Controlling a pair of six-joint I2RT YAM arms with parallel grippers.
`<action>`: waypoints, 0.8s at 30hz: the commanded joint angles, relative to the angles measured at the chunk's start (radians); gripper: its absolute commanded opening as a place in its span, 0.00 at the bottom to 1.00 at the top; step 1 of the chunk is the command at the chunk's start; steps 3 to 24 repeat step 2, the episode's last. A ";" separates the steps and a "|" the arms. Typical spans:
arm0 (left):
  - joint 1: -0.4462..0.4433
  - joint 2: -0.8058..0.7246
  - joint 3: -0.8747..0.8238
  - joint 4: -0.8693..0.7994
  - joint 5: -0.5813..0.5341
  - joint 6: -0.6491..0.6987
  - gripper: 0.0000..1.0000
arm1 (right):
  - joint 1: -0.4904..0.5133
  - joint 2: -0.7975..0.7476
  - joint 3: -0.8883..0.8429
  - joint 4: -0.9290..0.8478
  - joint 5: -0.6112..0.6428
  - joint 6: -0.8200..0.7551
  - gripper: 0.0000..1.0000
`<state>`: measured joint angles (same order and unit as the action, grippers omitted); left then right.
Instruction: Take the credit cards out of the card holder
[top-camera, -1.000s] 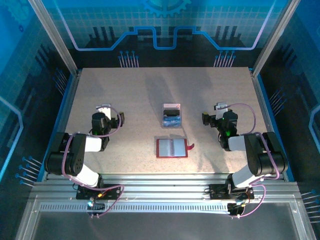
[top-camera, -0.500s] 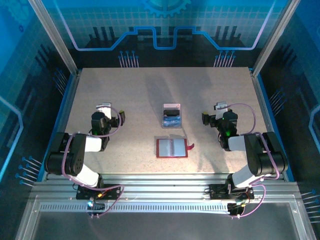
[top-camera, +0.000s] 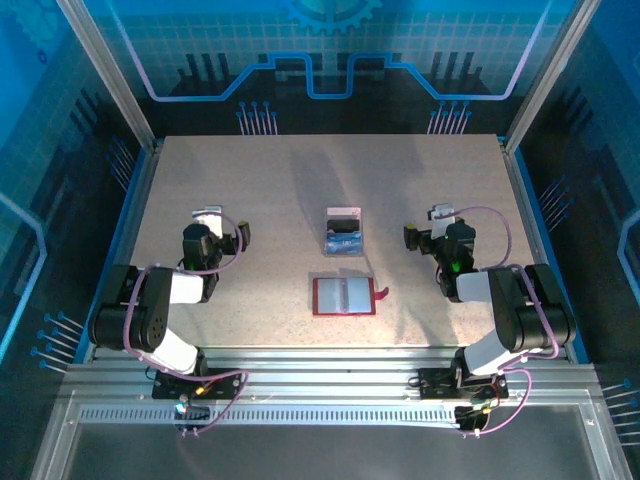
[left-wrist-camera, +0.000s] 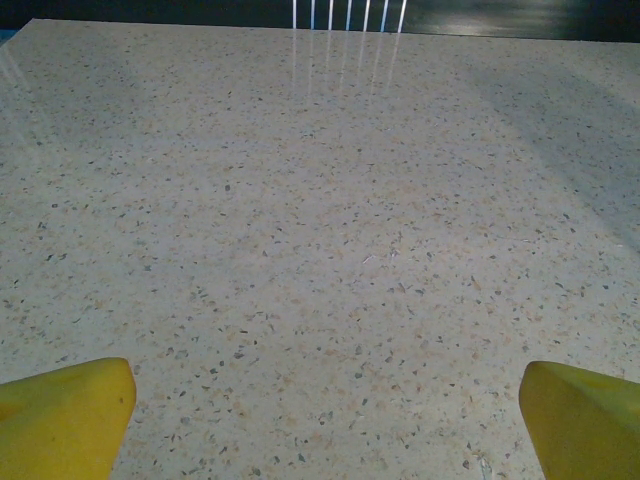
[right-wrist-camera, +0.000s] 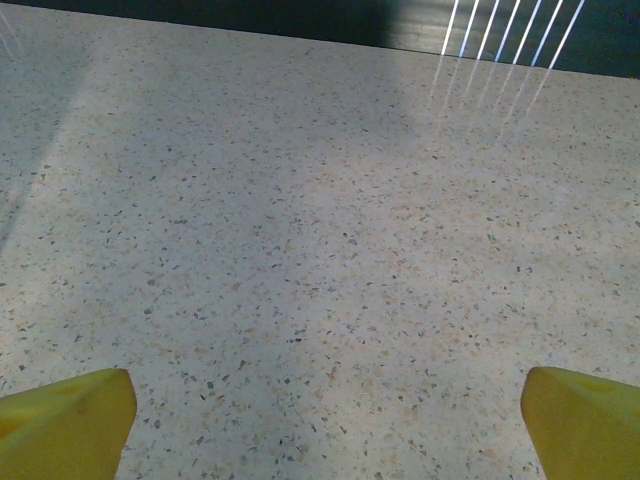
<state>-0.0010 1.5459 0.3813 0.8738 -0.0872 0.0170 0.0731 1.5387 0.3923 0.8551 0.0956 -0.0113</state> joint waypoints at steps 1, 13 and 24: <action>-0.007 0.005 0.006 0.041 0.026 -0.005 0.99 | 0.006 0.002 -0.001 0.050 -0.003 -0.009 1.00; -0.007 0.005 0.007 0.040 0.027 -0.006 0.99 | 0.005 0.001 -0.005 0.058 0.011 -0.005 1.00; -0.007 0.005 0.007 0.040 0.027 -0.006 0.99 | 0.005 0.001 -0.005 0.058 0.011 -0.005 1.00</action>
